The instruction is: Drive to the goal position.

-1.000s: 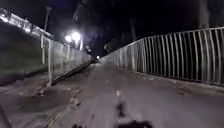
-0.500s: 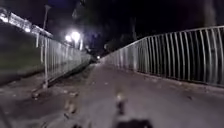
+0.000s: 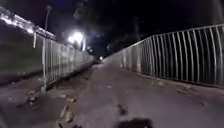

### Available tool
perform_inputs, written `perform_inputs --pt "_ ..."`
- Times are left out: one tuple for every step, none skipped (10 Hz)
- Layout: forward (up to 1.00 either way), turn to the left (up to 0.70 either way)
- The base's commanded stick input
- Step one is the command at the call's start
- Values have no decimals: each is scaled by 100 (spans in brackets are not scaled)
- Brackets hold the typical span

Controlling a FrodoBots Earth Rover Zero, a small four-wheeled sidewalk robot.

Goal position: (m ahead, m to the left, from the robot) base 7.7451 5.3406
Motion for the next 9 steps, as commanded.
perform_inputs --pt "45 17" --pt "45 14" --pt "45 10" --pt "45 2" --pt "45 0" --pt "45 0" --pt "45 0" --pt "45 0" --pt "45 0"
